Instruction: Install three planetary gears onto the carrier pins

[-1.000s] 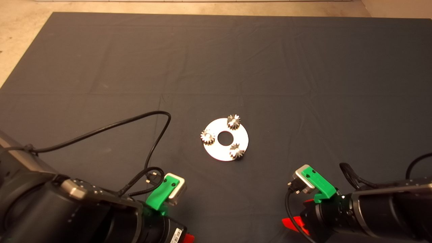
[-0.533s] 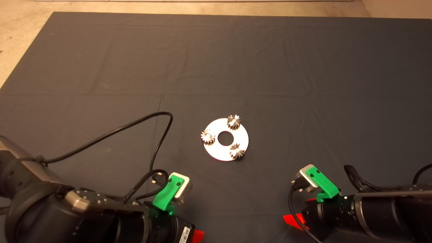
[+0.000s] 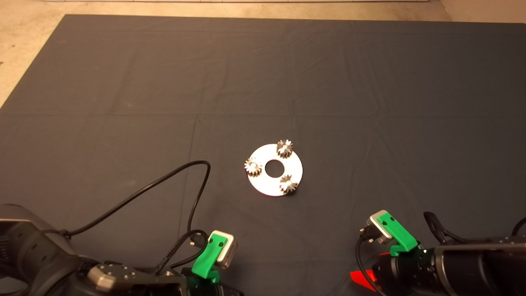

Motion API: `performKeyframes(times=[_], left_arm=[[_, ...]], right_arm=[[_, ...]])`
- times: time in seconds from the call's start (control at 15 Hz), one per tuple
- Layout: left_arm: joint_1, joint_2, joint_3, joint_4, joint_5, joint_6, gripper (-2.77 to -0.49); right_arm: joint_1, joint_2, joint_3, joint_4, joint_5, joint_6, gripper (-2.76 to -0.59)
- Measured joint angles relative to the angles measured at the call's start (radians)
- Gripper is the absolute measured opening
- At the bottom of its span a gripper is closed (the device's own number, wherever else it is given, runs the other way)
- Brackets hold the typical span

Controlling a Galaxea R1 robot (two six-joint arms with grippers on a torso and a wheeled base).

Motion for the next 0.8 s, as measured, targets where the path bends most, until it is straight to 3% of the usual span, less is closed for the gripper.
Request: performKeyframes(times=[0.4,0.8], left_arm=[[0.019,-0.006,0.000,0.044,0.000,0.000,-1.35],[0.033,-0.012,0.000,0.050,0.000,0.000,-1.35]], right_arm=[[-0.008,-0.004,0.000,-0.020,0.001,0.000,-1.33],[-0.011,-0.015,0.000,-0.030,0.000,0.000,-1.33]])
